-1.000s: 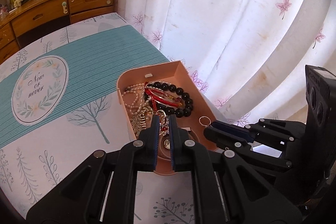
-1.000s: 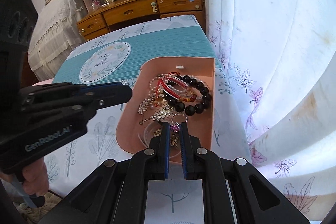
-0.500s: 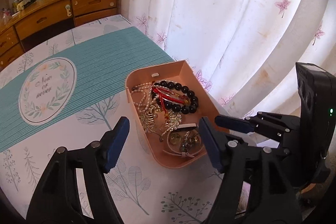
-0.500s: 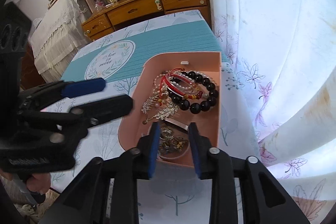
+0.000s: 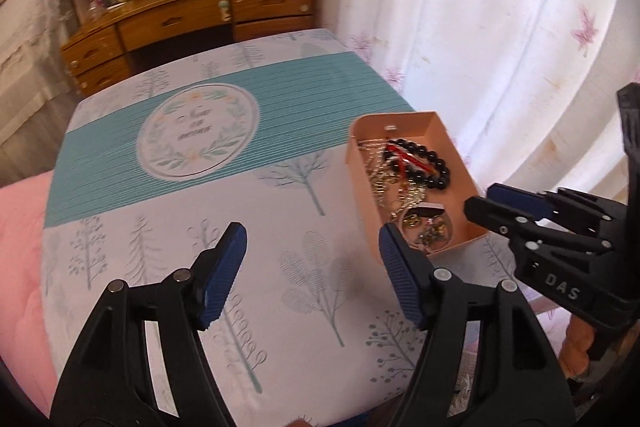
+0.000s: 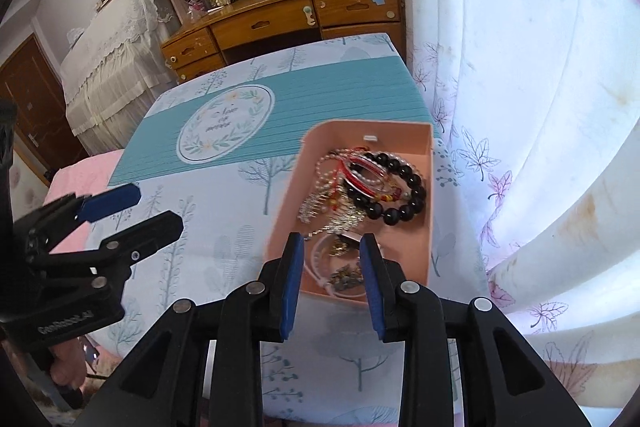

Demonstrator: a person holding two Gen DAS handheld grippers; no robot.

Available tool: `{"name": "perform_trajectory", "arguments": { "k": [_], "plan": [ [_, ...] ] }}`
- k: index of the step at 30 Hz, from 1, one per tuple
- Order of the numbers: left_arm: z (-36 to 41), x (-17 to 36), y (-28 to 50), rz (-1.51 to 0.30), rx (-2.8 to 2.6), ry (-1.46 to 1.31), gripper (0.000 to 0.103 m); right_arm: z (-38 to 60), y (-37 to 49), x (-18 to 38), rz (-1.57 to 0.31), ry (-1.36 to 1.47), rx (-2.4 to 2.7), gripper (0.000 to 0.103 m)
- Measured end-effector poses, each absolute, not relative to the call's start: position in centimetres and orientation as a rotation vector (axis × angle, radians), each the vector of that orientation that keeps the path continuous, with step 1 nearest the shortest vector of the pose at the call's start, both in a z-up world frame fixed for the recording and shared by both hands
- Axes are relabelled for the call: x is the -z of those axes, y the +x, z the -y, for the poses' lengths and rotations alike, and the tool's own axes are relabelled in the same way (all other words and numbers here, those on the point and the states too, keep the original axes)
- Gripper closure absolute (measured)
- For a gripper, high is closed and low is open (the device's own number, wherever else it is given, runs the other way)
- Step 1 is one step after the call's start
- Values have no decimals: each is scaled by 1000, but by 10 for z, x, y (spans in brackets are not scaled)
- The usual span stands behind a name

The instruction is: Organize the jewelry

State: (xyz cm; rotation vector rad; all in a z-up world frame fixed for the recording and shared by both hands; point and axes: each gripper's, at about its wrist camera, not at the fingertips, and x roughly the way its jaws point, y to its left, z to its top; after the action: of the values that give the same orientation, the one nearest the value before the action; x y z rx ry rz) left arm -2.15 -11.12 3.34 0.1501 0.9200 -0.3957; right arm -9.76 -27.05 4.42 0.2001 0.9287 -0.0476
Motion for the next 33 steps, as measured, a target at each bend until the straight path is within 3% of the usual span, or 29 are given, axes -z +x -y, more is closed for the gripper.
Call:
{"name": "perform_trajectory", "arguments": {
  "k": [5,7,21,33],
  "plan": [
    [92,-44,-33,-894,256,105,37,249,-102,-66,-929,181,63,45],
    [85,-48,-36,-888,213,88,37,239,-104,-73,-924,169,75,40],
    [57,-45,-49,-910,69,11,37,211,-120,-87,-899,88,85,32],
    [62,-46,-52,-909,82,30,37,214,-122,-92,-893,84,97,31]
  ]
}}
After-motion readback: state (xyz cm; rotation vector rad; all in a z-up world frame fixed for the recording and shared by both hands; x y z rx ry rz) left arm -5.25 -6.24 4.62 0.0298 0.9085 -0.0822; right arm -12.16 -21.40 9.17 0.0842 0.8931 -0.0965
